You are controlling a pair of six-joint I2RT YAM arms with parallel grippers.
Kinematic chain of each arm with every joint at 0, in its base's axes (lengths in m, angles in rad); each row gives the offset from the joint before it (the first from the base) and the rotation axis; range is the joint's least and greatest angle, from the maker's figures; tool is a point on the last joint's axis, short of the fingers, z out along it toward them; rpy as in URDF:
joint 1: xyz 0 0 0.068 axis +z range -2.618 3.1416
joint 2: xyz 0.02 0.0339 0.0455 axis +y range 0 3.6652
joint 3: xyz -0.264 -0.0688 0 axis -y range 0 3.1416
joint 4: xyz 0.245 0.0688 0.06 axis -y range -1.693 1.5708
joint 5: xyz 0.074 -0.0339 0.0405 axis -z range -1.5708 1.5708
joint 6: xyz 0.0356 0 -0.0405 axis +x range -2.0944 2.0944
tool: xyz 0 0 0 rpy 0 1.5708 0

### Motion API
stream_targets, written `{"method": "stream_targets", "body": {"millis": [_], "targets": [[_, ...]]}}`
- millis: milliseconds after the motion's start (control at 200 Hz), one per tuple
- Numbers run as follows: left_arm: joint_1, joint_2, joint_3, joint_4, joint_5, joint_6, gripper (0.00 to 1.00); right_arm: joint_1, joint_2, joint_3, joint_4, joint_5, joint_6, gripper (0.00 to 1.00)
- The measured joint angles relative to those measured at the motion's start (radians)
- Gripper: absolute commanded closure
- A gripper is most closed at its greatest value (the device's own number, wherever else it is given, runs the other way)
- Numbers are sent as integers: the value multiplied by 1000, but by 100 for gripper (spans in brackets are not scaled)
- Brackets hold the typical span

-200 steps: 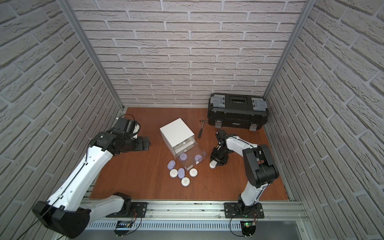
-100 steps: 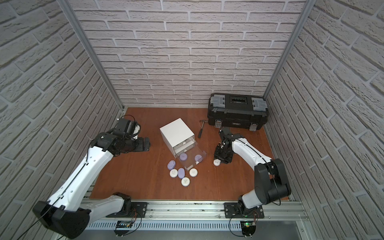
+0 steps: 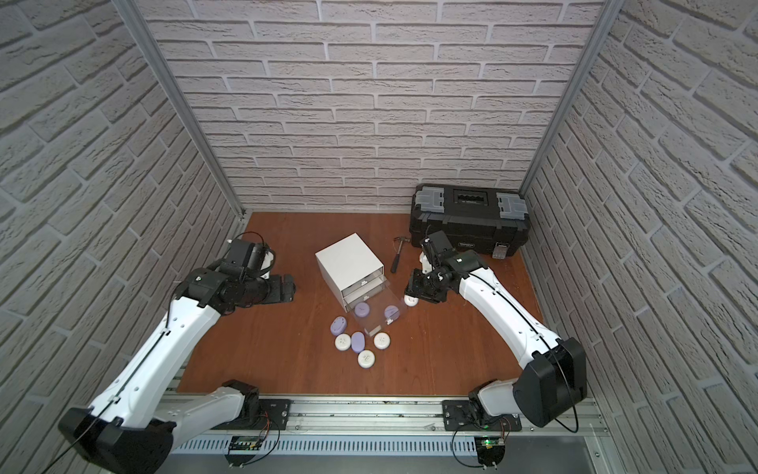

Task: Put the bluetooth earphones in the drawer according to color
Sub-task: Place the bluetooth earphone in the drawer.

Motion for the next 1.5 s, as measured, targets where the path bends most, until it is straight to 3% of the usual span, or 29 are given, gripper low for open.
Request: {"method": "stream_targets", "body": {"millis": [570, 1500], "targets": [[-29, -5, 0, -1, -4, -21, 2, 201, 260, 66, 114, -21, 43, 67], [-30, -20, -16, -5, -11, -21, 2, 257, 452, 192, 179, -8, 96, 63]]}}
